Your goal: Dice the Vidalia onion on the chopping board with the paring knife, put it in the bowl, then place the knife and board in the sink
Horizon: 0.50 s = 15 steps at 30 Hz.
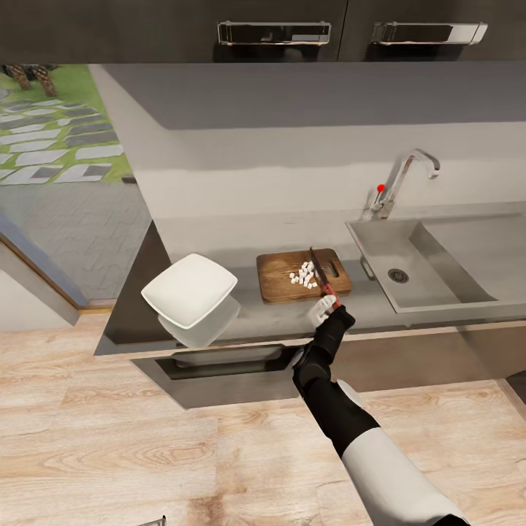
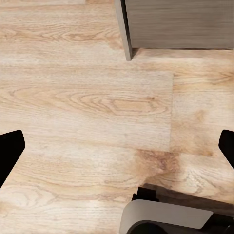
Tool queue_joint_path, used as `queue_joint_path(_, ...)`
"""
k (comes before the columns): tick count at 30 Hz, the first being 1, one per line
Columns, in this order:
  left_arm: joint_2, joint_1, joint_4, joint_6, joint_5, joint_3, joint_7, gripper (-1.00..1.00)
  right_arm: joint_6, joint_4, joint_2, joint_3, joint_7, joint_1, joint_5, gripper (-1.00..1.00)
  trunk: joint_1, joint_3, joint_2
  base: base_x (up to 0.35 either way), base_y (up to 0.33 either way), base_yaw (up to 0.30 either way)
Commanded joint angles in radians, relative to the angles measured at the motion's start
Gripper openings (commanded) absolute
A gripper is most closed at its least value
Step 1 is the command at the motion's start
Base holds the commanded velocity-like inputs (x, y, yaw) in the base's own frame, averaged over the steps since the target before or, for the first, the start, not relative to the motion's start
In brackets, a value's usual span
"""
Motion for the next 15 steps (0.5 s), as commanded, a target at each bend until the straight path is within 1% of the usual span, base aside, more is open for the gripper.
queue_joint_path(1,0.001,-0.002,0.004,-0.006,-0.011,0.005,0.007,1.0,0.006,-0.015,0.0,0.001,-0.002,-0.001,0.001,-1.0,0.001,-0.002,-0.002,0.0,0.0,0.0)
queue_joint_path(6,0.001,-0.002,0.004,-0.006,-0.011,0.005,0.007,1.0,0.018,-0.114,0.0,0.001,-0.003,-0.001,0.004,-1.0,0.001,-0.002,-0.002,0.0,0.0,0.0)
queue_joint_path(10,0.001,-0.002,0.004,-0.006,-0.011,0.004,0.007,1.0,0.08,-0.22,0.0,0.002,0.001,-0.001,0.005,-1.0,0.001,-0.002,-0.002,0.0,0.0,0.0)
queue_joint_path(13,0.001,-0.002,0.004,-0.006,-0.011,0.005,0.007,1.0,0.087,-0.241,0.0,0.0,0.006,-0.001,0.004,-1.0,0.001,-0.002,-0.002,0.0,0.0,0.0)
queue_joint_path(14,0.001,-0.002,0.004,-0.006,-0.011,0.005,0.007,1.0,0.084,-0.248,0.0,-0.009,0.008,-0.001,0.002,-1.0,0.001,-0.002,-0.002,0.0,0.0,0.0)
queue_joint_path(15,0.001,-0.002,0.004,-0.006,-0.011,0.005,0.007,1.0,0.08,-0.265,0.0,-0.035,0.015,-0.001,0.0,-1.0,0.001,-0.002,-0.002,0.0,0.0,0.0)
